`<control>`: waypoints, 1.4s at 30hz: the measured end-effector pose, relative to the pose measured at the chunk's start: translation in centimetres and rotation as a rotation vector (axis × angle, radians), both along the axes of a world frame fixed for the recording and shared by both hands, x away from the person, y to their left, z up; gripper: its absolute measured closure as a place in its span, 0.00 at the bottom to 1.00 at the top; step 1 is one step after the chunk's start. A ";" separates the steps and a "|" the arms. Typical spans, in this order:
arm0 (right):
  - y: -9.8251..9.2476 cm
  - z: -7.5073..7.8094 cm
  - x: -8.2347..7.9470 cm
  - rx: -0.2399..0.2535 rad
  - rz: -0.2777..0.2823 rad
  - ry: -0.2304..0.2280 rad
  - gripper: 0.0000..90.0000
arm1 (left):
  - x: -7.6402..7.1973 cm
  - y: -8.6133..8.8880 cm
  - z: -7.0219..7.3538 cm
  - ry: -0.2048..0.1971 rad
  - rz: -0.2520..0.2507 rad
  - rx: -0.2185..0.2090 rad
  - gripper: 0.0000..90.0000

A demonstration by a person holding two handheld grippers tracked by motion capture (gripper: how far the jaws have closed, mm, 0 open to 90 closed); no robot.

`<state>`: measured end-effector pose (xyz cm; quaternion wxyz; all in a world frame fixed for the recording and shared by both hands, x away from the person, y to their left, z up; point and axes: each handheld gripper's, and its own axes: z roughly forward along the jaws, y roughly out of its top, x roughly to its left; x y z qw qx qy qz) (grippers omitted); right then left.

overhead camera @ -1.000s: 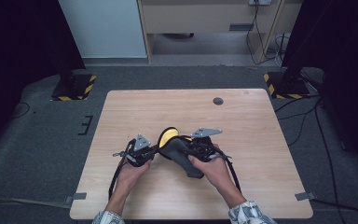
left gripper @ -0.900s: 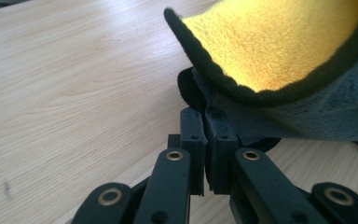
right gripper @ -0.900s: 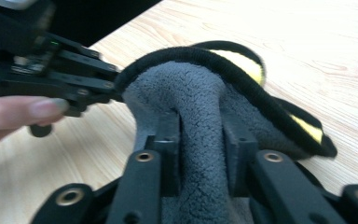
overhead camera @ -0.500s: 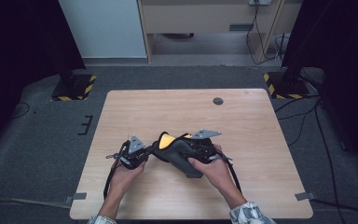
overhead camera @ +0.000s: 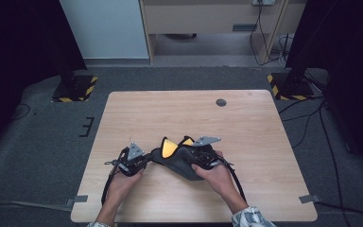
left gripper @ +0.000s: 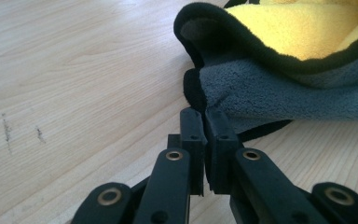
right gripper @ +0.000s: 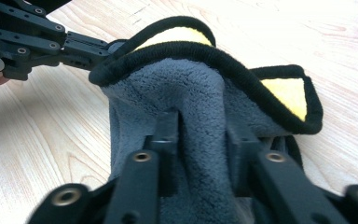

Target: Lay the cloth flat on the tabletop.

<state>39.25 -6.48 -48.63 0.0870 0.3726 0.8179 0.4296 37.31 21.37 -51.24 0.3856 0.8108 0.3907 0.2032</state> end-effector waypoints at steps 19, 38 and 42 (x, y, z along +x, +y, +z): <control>0.4 -0.1 -0.5 -0.009 0.030 -0.011 0.83 | 1.6 -1.0 3.2 -0.061 0.031 -0.084 0.78; 0.2 -0.3 -1.0 0.006 0.034 -0.028 0.81 | 4.2 -4.8 1.4 0.025 0.073 -0.064 0.58; 0.2 -0.4 -1.0 0.007 0.037 -0.032 0.81 | 4.1 -5.4 1.0 0.074 0.041 -0.052 0.66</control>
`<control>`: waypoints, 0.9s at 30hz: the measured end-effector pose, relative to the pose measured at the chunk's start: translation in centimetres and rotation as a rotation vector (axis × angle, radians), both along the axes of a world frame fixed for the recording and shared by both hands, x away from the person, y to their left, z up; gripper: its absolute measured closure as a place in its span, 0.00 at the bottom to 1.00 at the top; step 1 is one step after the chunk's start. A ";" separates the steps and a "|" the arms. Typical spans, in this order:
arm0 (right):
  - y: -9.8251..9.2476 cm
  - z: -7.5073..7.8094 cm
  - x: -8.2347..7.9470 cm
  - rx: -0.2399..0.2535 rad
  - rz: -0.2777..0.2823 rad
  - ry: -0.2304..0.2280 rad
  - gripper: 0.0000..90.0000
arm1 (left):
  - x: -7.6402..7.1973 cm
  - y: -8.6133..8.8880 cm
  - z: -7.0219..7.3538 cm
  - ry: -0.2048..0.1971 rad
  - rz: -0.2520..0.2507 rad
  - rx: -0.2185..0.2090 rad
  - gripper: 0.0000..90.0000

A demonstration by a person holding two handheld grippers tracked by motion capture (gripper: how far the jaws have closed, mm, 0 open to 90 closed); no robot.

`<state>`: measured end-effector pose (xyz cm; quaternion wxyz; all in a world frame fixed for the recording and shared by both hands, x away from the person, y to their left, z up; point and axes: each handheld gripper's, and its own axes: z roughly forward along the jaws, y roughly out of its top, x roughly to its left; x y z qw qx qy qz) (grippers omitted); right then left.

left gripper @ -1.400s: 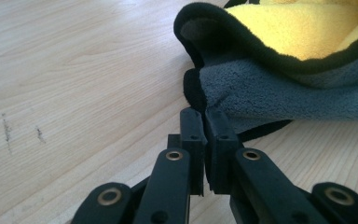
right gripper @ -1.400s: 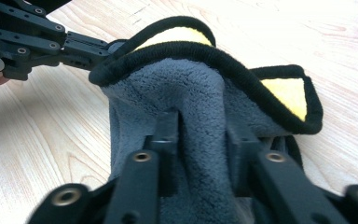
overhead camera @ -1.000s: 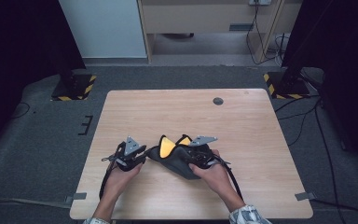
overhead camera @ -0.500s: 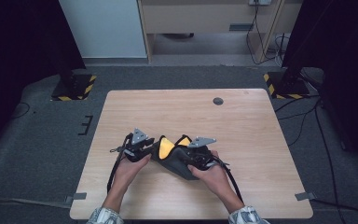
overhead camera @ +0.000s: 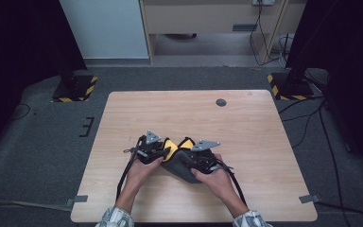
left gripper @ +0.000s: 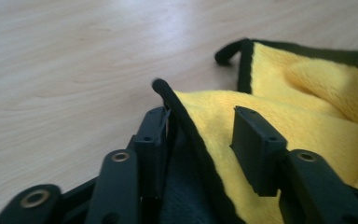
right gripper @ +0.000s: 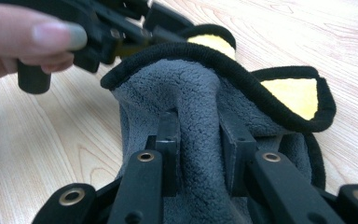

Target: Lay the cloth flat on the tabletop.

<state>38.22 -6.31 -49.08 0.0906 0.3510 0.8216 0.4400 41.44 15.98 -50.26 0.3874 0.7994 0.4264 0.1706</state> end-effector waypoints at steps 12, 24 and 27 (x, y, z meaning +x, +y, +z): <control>-0.9 1.1 -0.4 -0.003 -0.006 -0.013 0.59 | -1.1 -0.8 -0.2 -0.013 -0.007 0.034 0.96; -3.1 4.1 1.2 0.027 -0.056 -0.060 0.62 | -1.4 -0.8 -0.1 -0.029 -0.003 0.034 0.96; -3.1 4.1 2.6 0.024 -0.086 -0.045 0.67 | -1.5 -0.7 -0.1 -0.034 -0.004 0.033 0.96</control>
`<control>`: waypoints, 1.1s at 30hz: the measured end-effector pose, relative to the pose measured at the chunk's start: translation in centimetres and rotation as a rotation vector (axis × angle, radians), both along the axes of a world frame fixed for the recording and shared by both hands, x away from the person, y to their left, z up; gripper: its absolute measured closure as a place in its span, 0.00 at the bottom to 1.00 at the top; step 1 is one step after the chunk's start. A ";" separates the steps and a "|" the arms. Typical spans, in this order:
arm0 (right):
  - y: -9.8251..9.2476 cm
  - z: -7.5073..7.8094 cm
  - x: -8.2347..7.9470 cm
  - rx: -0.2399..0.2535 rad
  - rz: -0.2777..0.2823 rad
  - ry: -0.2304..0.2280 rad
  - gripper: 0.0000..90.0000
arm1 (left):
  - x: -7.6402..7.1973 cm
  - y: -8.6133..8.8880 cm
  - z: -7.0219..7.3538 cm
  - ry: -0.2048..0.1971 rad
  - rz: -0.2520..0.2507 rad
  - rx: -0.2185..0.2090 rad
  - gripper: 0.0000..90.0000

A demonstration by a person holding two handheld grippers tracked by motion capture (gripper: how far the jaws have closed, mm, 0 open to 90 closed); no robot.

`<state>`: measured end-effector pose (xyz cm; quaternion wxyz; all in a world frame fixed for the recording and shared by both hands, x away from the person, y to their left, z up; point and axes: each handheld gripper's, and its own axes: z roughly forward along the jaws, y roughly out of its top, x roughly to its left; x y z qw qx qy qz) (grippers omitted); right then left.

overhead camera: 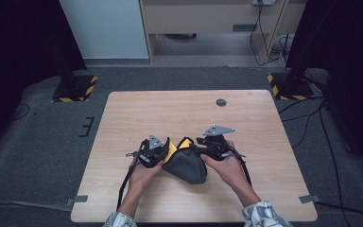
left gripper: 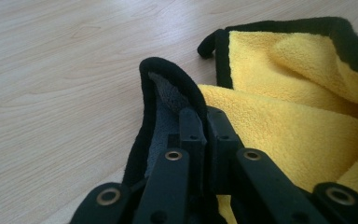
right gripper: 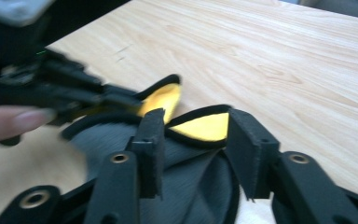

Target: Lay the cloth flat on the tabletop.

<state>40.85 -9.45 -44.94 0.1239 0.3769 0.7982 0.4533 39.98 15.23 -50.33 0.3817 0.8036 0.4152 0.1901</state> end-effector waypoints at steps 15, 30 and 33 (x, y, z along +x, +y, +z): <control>2.6 -3.3 5.3 -0.043 -0.076 0.116 0.66 | -0.1 0.0 0.3 -0.009 -0.004 0.001 0.96; 3.3 -4.3 5.4 -0.089 -0.073 0.157 0.49 | 0.0 -0.2 0.3 -0.010 -0.006 -0.015 0.96; 3.1 -4.4 5.5 -0.085 -0.077 0.166 0.49 | 0.0 -0.2 0.3 -0.010 -0.008 -0.016 0.96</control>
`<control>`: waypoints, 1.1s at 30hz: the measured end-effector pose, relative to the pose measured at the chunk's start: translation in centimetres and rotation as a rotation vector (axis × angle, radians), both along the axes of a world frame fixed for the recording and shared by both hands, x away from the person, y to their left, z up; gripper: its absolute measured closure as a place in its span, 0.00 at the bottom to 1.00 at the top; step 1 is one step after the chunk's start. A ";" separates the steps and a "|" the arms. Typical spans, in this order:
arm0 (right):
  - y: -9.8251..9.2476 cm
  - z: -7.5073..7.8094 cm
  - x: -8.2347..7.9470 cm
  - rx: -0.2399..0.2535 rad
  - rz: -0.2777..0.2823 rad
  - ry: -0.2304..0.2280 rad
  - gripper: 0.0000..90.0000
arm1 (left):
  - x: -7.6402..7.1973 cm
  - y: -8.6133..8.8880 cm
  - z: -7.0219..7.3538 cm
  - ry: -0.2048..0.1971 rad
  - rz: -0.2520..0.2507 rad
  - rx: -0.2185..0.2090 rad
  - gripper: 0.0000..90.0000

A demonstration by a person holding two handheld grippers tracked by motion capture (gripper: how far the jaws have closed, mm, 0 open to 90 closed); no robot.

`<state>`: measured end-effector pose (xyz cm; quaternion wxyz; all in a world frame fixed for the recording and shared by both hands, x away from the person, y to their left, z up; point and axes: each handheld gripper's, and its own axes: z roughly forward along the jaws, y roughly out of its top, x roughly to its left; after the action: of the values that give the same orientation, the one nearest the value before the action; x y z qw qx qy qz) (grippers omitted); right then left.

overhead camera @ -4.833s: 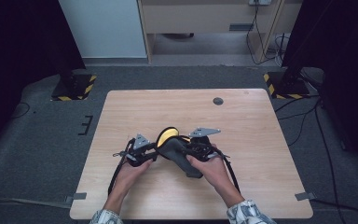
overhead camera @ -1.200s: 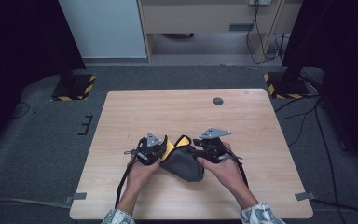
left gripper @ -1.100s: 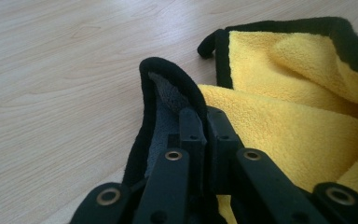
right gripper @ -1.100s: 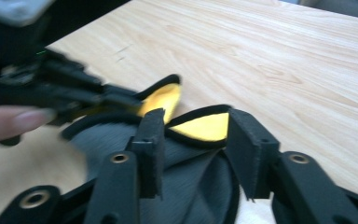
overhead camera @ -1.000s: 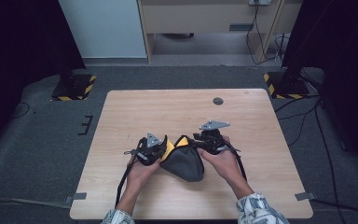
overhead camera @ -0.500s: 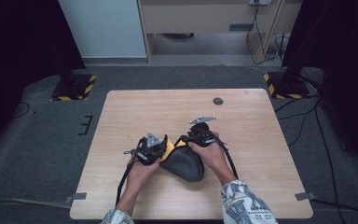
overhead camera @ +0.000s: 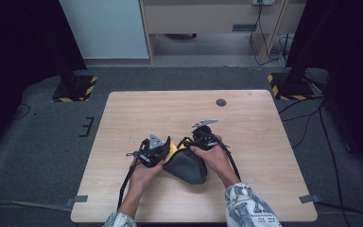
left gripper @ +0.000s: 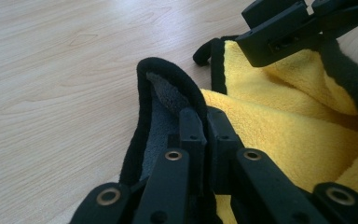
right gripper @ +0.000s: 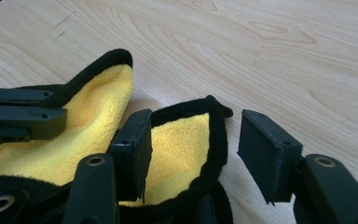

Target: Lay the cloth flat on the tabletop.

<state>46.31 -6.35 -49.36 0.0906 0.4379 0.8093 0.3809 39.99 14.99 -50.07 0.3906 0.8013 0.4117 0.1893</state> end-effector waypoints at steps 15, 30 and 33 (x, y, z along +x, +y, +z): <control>-0.4 0.3 0.0 0.013 -0.011 -0.038 0.61 | 0.0 -0.1 0.0 -0.008 -0.001 -0.003 0.96; -0.8 -1.4 -0.3 0.029 0.001 0.028 0.82 | -0.1 -0.2 0.2 -0.021 0.002 -0.013 0.96; -1.6 -1.4 -0.6 0.057 -0.002 0.022 0.90 | -0.1 -0.2 0.2 -0.024 0.002 -0.013 0.96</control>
<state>45.66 -7.92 -50.73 0.0694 0.4452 0.7987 0.3988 39.90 14.79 -49.89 0.4005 0.7959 0.4093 0.1967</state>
